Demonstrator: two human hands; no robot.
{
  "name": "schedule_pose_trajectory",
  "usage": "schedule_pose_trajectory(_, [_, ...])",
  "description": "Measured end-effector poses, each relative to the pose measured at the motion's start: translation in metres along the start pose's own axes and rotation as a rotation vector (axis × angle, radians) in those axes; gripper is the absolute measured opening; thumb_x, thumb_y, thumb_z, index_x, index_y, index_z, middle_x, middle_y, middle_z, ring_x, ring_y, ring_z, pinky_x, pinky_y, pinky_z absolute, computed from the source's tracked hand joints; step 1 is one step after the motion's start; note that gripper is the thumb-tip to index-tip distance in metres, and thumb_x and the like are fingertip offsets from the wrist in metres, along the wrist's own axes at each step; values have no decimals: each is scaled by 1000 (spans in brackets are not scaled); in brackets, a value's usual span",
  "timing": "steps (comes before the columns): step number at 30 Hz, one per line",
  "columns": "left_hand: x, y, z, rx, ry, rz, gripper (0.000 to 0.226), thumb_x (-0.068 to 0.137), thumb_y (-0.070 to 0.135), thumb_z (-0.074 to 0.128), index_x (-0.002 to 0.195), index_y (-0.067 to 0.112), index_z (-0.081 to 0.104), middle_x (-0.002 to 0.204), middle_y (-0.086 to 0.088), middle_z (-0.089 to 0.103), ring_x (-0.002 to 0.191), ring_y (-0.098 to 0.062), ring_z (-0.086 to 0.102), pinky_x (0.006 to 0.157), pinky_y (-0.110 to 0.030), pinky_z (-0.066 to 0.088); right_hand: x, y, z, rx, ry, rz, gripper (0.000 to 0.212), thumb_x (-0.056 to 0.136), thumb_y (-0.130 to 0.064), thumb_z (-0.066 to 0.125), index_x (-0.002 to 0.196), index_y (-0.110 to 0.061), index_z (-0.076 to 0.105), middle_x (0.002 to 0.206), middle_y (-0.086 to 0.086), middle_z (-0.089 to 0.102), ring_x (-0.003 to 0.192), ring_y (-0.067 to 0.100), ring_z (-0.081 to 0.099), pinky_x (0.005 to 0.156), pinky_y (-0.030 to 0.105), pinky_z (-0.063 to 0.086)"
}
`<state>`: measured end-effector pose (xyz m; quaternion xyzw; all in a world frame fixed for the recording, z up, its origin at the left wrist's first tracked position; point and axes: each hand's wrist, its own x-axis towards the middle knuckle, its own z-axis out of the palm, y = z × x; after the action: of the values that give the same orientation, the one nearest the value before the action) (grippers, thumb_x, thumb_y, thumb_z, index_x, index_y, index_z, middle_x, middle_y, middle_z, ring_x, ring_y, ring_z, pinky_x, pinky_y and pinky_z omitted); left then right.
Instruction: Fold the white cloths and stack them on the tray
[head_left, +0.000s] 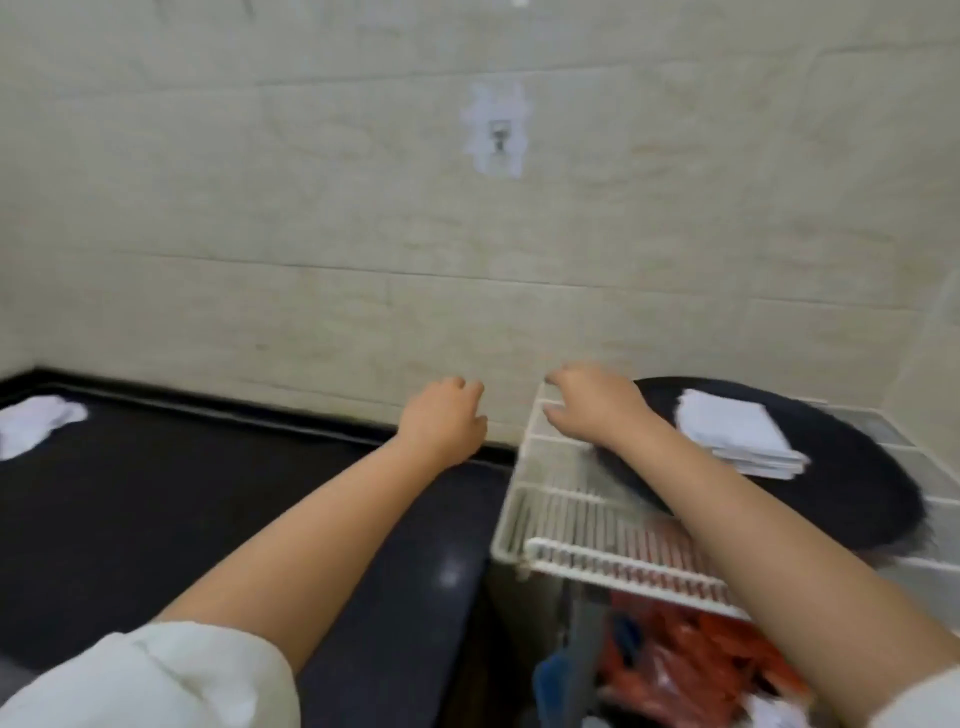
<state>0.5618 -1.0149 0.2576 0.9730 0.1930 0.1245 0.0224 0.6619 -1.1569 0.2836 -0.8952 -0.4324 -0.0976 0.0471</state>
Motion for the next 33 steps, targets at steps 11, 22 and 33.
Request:
schedule_pose_trajectory(11, [-217, -286, -67, 113, 180, -456, 39, 93, 26, 47, 127, 8, 49, 132, -10, 49, 123, -30, 43, 98, -39, 40, 30, -359, 16, 390, 107, -525, 43, 88, -28, 51, 128, -12, 50, 130, 10, 52, 122, 28, 46, 99, 39, 43])
schedule_pose_trajectory(22, [-310, -509, -78, 223, 122, -799, 38, 94, 27, 43, 128, 11, 47, 134, -8, 46, 126, -29, 39, 99, -38, 39, 107, -617, 67, 412, -35, -694, 41, 89, -26, 49, 127, -13, 50, 131, 7, 52, 120, 26, 49, 93, 40, 46])
schedule_pose_trajectory(33, [-251, -759, -123, 302, 108, -833, 33, 92, 26, 45, 118, 7, 52, 123, -15, 51, 114, -34, 47, 88, -41, 43, 309, -783, 106, 436, -77, -575, 41, 86, -23, 49, 125, -10, 53, 128, 13, 56, 116, 31, 52, 86, 35, 45])
